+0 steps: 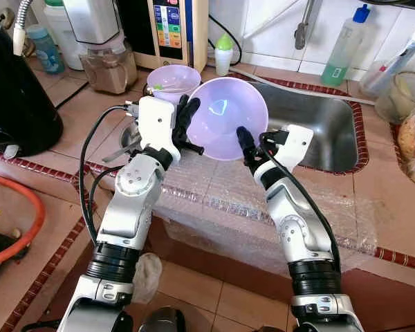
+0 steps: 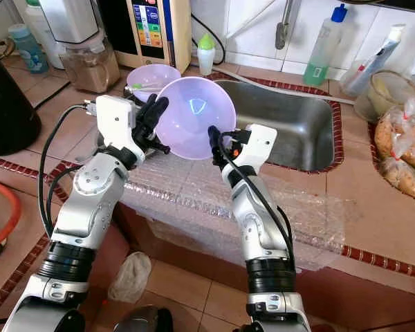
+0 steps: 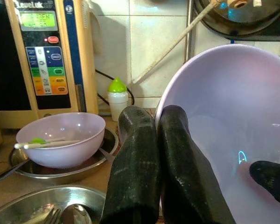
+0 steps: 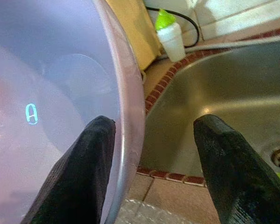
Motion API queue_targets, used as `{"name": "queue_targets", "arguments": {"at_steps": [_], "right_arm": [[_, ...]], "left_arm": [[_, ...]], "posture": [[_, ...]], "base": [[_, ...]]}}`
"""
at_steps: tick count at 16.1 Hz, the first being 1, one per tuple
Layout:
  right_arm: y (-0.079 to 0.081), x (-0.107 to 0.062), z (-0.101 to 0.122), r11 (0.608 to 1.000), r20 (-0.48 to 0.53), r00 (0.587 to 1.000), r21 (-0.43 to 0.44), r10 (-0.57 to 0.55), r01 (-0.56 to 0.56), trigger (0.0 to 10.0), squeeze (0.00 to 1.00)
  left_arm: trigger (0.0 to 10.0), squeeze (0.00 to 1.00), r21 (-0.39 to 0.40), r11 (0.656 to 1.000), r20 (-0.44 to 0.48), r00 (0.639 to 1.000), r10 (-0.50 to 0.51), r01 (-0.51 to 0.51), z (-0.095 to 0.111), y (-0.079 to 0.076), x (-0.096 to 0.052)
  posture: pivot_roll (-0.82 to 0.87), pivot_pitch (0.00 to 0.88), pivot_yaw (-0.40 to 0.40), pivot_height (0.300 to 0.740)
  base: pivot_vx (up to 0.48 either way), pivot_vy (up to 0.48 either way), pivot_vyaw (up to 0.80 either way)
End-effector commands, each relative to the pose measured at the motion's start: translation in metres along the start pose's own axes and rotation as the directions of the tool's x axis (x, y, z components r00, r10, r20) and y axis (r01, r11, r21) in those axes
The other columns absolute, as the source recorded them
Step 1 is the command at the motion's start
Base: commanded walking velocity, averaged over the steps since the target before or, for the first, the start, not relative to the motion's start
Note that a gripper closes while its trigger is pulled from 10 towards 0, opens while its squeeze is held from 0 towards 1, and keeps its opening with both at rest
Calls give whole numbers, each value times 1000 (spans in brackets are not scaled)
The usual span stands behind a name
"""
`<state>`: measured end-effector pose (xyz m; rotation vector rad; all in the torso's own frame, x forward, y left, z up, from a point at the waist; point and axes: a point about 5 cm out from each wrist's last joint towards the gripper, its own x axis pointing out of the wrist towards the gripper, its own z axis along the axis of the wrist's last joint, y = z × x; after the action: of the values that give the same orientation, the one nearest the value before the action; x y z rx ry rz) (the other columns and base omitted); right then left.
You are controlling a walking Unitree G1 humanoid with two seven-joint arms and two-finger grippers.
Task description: Kitchen organization
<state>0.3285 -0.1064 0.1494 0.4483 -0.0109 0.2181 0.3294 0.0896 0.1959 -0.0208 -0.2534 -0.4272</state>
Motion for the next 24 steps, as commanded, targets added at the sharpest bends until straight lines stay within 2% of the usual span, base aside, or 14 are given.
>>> {"name": "queue_targets", "arguments": {"at_steps": [1,9,10,12,13,14,15,18,21,24], "right_arm": [[-6,2,1,999,-12,999,14,-36,36,0,0],[-14,2,4,991,-4,996,98,-92,92,0,0],[-16,2,5,988,-2,995,111,-104,104,0,0],[-18,3,6,985,2,992,122,-127,126,0,0],[-19,5,8,982,8,990,130,-141,139,0,0],[-20,5,8,981,12,988,129,-151,148,0,0],[-21,6,8,979,11,987,130,-162,160,0,0],[-28,9,8,967,9,974,123,-225,222,0,0],[-37,13,13,957,34,958,67,-286,283,0,0],[-59,20,22,912,79,910,-15,-408,410,0,0]], "left_arm": [[0,0,18,1000,39,999,-5,5,7,-1,-1],[0,0,15,1000,25,1000,-17,16,3,-3,-2],[4706,0,2,1000,13,999,-31,31,2,-5,-3],[10000,0,27,998,-5,998,-59,59,-1,-9,-4],[10000,0,31,997,-25,997,-70,71,-5,-11,-6],[10000,859,32,996,-32,996,-78,79,-7,-12,-7],[10000,1000,29,996,-37,996,-82,83,-8,-13,-8],[10000,1000,32,995,-61,994,-94,96,-13,-15,-11],[10000,1000,31,994,-82,992,-100,102,-14,-16,-14],[10000,1000,28,985,-153,974,-167,173,-18,-21,-29]], "posture": [[4,0,58,740],[1,0,55,740],[4,0,56,740],[9,0,56,740],[9,0,56,740],[11,0,57,740],[13,0,59,740],[20,7,57,740],[24,19,58,740],[37,46,62,740]], "base": [[0,0,0],[0,0,0],[0,0,0],[0,0,0],[0,0,0],[0,0,0],[0,0,0],[0,0,0],[0,0,0],[0,0,0]]}}
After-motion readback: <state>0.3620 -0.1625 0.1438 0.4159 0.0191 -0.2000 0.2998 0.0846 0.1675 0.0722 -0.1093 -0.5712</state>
